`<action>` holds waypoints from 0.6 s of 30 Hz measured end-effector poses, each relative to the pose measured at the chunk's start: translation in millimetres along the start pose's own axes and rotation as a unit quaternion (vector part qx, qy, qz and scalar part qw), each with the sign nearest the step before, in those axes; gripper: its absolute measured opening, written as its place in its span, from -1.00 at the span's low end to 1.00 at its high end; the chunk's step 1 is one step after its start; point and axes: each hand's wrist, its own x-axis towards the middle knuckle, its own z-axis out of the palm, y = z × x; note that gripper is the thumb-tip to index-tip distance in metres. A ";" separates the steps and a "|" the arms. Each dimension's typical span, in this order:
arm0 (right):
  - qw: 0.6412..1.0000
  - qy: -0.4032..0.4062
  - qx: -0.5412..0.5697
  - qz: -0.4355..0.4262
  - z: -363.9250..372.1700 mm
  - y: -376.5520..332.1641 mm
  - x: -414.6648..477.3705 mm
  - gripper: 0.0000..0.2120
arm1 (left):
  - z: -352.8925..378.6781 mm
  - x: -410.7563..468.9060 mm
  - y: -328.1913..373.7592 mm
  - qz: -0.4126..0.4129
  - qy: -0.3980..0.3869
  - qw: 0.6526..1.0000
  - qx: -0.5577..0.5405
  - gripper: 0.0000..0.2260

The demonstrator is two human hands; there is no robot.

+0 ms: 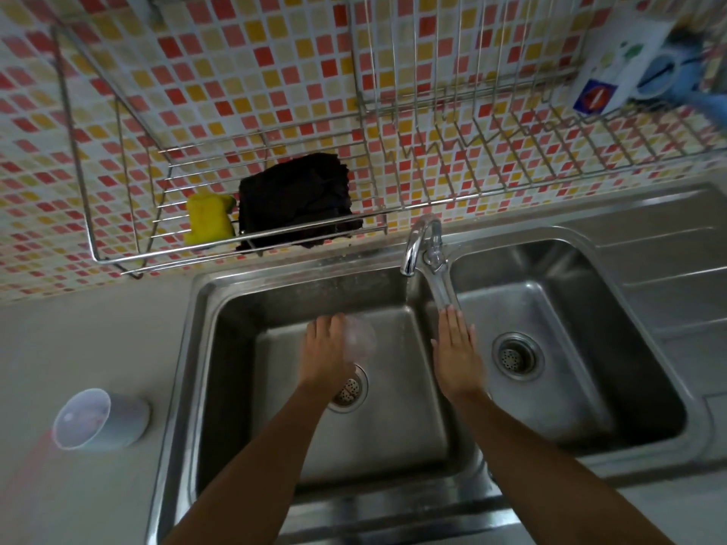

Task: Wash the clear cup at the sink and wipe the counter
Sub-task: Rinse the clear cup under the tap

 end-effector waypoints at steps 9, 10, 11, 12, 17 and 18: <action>1.000 0.004 -0.018 -0.016 4.5 2.1 0.7 -0.43 | -4.2 -10.7 -15.2 0.001 -0.049 0.992 0.118 -0.30; 1.000 0.005 -0.017 -0.017 5.3 2.8 0.7 -0.43 | -4.8 -11.8 -15.5 0.007 -0.050 0.990 0.131 -0.31; 1.000 0.005 -0.018 -0.017 5.9 3.0 0.5 -0.43 | -5.8 -12.6 -16.6 0.013 -0.048 0.988 0.144 -0.32; 1.000 0.007 -0.019 -0.017 6.4 3.3 0.3 -0.43 | -7.1 -13.1 -17.9 0.019 -0.044 0.986 0.159 -0.32; 1.000 0.008 -0.017 -0.023 4.4 2.5 -0.1 -0.44 | -14.8 -13.1 -22.9 0.061 -0.030 0.971 0.230 -0.34; 1.000 0.009 -0.014 -0.023 4.8 2.9 0.4 -0.45 | -15.7 -12.9 -24.1 0.063 -0.023 0.969 0.238 -0.35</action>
